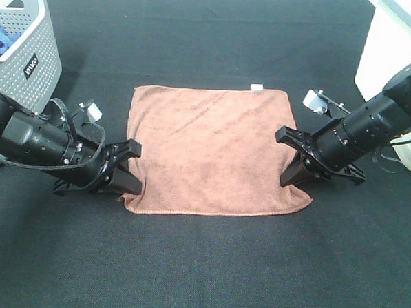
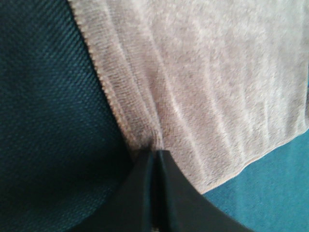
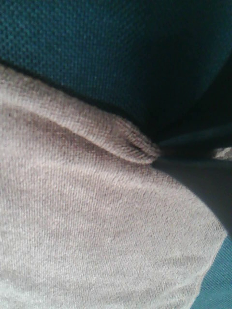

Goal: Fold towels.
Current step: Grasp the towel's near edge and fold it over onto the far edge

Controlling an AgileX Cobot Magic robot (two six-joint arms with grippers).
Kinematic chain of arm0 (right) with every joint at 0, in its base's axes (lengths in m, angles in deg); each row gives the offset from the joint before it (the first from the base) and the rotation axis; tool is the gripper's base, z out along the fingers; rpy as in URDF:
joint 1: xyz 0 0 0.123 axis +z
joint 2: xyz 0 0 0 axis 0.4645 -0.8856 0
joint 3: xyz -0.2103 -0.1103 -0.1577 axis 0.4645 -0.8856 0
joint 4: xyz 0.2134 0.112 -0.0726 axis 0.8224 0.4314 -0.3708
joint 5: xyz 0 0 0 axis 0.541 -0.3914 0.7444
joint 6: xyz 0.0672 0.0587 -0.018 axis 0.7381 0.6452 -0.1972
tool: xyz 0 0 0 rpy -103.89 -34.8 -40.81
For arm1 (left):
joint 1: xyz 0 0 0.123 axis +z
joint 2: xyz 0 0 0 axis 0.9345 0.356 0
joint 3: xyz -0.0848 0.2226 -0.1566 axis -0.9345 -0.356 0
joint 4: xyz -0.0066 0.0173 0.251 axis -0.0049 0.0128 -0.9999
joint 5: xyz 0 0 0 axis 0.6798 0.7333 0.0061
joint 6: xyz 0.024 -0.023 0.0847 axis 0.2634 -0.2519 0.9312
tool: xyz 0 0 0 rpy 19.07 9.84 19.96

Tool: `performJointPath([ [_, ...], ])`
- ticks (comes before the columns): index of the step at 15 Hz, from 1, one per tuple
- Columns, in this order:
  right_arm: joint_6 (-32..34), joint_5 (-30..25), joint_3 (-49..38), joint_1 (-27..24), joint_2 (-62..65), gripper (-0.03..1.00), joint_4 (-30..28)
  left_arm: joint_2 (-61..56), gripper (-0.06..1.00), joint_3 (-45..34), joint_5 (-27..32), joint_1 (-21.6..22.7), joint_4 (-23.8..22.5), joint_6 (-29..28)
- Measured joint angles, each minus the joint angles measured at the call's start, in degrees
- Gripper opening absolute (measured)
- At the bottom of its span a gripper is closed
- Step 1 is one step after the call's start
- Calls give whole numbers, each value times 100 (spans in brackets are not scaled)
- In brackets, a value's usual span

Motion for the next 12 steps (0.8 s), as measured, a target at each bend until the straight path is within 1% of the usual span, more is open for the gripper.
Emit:
performJointPath([
  [1,80,-6,0,0,0,0,-23,-29,0,0,-6,0,-126,-126],
  [2,80,-6,0,0,0,0,-23,-29,0,0,-6,0,-126,-126],
  [3,143,-40,-6,0,40,0,-86,-120,0,0,-6,0,-355,-321],
  [4,218,-160,-29,0,103,0,-235,-292,0,0,-6,0,-722,-579],
  [5,378,-355,-40,0,218,0,-435,-493,0,0,40,0,-1192,-882],
  [6,699,-544,-63,6,435,0,-785,-756,0,0,143,0,-1856,-1427],
  [7,842,-573,-160,6,602,0,-934,-911,0,6,286,0,-2332,-1862],
  [8,928,-625,-321,6,751,0,-1020,-1020,0,-34,395,0,-2647,-2200],
  [9,940,-647,-504,6,859,0,-1049,-1129,0,-172,447,0,-2853,-2366],
  [12,957,-699,-922,11,1049,0,-1071,-1369,0,-665,550,0,-3037,-2487],
])
